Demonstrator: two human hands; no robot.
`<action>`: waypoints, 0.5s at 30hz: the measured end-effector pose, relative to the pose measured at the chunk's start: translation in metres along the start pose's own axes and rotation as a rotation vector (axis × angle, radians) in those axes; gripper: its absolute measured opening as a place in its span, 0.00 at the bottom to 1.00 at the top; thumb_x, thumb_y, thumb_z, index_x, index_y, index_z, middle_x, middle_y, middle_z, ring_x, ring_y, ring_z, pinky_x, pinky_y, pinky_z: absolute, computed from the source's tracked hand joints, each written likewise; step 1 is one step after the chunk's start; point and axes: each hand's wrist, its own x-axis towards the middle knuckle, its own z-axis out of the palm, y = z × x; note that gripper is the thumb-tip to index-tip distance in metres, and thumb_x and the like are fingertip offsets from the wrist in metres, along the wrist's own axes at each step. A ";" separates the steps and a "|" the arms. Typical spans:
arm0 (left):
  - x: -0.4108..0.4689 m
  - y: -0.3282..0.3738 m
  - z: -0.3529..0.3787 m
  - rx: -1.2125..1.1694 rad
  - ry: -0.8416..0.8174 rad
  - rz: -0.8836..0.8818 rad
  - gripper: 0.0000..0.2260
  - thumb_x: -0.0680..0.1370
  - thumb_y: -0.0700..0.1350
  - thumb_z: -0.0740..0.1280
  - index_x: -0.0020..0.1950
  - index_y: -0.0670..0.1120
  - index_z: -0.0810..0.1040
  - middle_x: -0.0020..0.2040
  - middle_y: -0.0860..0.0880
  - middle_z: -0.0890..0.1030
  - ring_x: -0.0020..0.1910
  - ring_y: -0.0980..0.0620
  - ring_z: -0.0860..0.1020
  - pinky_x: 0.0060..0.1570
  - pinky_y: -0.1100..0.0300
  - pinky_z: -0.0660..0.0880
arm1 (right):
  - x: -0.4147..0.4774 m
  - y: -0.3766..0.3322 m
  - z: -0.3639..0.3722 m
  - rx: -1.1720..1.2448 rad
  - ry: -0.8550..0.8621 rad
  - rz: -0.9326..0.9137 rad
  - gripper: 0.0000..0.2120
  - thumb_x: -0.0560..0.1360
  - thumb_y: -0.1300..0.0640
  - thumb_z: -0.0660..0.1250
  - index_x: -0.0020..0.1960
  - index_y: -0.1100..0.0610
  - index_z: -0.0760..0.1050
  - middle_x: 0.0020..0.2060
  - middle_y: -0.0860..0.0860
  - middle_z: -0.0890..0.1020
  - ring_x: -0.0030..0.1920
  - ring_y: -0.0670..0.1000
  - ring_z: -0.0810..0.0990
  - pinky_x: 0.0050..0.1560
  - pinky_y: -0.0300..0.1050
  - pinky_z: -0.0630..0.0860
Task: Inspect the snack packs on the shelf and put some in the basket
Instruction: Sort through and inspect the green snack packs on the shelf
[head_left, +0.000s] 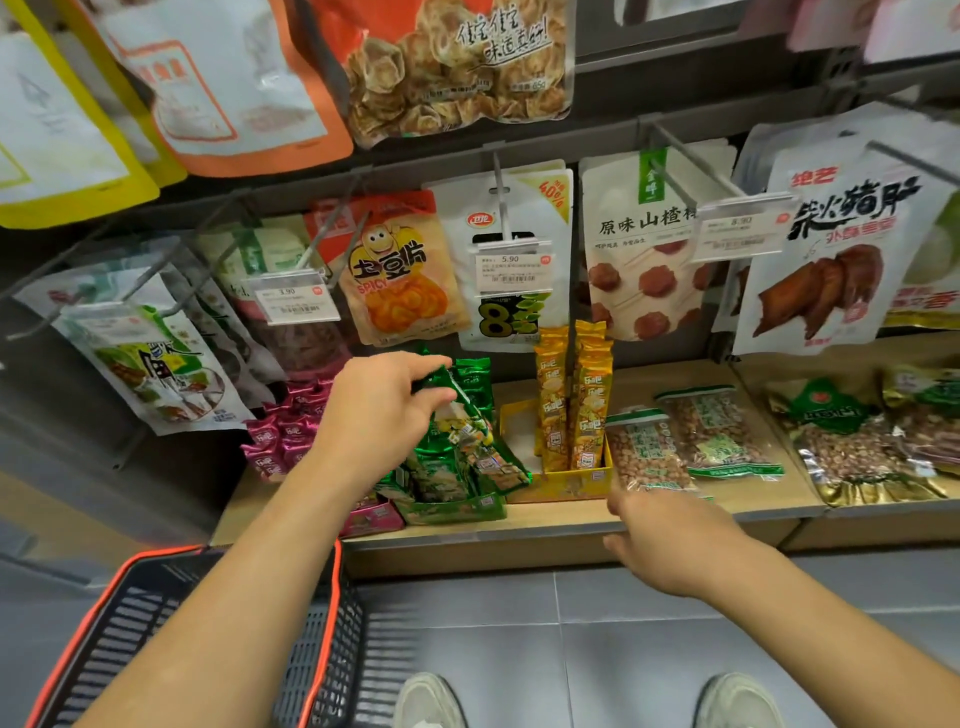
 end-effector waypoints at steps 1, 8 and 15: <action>0.000 0.000 0.003 0.036 0.018 0.056 0.15 0.74 0.45 0.74 0.60 0.47 0.82 0.51 0.46 0.85 0.47 0.53 0.83 0.50 0.62 0.76 | 0.004 0.000 -0.003 -0.003 -0.001 0.009 0.17 0.79 0.45 0.59 0.64 0.51 0.70 0.59 0.52 0.79 0.58 0.57 0.78 0.53 0.50 0.76; -0.004 -0.007 0.032 0.174 -0.097 0.253 0.15 0.72 0.40 0.75 0.58 0.40 0.83 0.50 0.43 0.84 0.47 0.41 0.83 0.47 0.52 0.80 | 0.039 -0.018 -0.017 0.230 0.155 -0.067 0.09 0.78 0.50 0.61 0.55 0.49 0.76 0.41 0.46 0.76 0.44 0.51 0.76 0.42 0.43 0.71; -0.009 -0.014 0.050 0.146 -0.252 0.127 0.21 0.79 0.45 0.67 0.71 0.46 0.70 0.64 0.44 0.78 0.63 0.43 0.76 0.60 0.51 0.73 | 0.097 -0.040 -0.008 0.753 0.237 -0.104 0.11 0.79 0.59 0.63 0.60 0.54 0.76 0.40 0.42 0.76 0.42 0.46 0.76 0.43 0.40 0.73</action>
